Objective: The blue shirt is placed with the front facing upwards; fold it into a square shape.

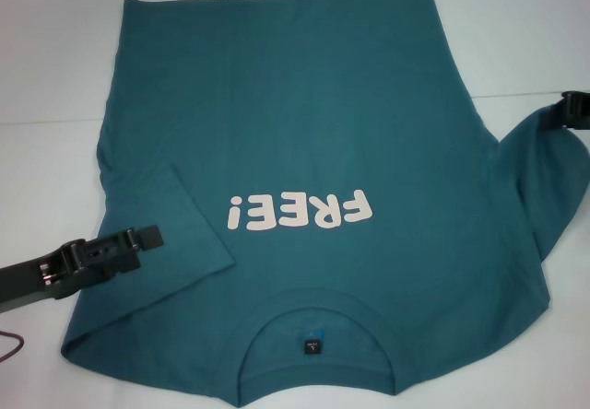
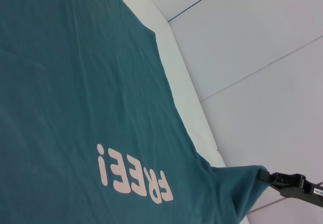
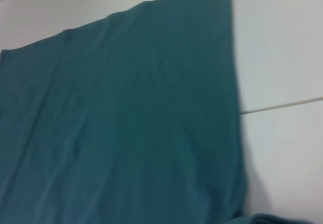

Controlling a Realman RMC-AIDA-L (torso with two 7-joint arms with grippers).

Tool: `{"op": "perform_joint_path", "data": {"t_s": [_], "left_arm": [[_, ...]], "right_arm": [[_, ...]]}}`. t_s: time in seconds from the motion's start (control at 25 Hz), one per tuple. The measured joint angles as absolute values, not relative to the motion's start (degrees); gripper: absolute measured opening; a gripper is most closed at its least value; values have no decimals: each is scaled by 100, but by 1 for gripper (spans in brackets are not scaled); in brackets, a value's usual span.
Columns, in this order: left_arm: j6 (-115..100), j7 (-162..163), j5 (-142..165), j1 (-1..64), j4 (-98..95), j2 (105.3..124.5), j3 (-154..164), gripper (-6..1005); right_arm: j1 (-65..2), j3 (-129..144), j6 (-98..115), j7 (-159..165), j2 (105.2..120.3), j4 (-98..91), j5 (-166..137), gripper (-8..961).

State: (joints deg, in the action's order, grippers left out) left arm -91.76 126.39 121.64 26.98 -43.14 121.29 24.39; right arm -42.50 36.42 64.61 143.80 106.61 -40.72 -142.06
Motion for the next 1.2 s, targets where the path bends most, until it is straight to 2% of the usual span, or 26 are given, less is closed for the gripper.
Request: {"op": "perform_joint_path", "data": {"t_s": [0.72, 0.88, 1.08, 1.2], "left_arm": [[-9121, 12639, 12119, 2699, -4293, 12129, 2402, 873], [-9113, 12639, 12119, 2699, -4290, 12129, 2327, 873], [-9112, 12639, 12120, 2672, -4289, 12129, 2282, 873], [-9115, 12639, 12120, 2660, -4289, 12129, 2276, 873]], "right_arm": [[-4405, 4335, 7129, 14489, 10782, -4087, -14288, 11], [-4505, 4664, 7102, 14452, 10873, -4088, -14308, 11], [-4714, 4920, 6845, 14468, 11094, -4087, -14461, 12], [-4835, 4931, 6673, 14603, 11168, -4061, -14622, 13]]}}
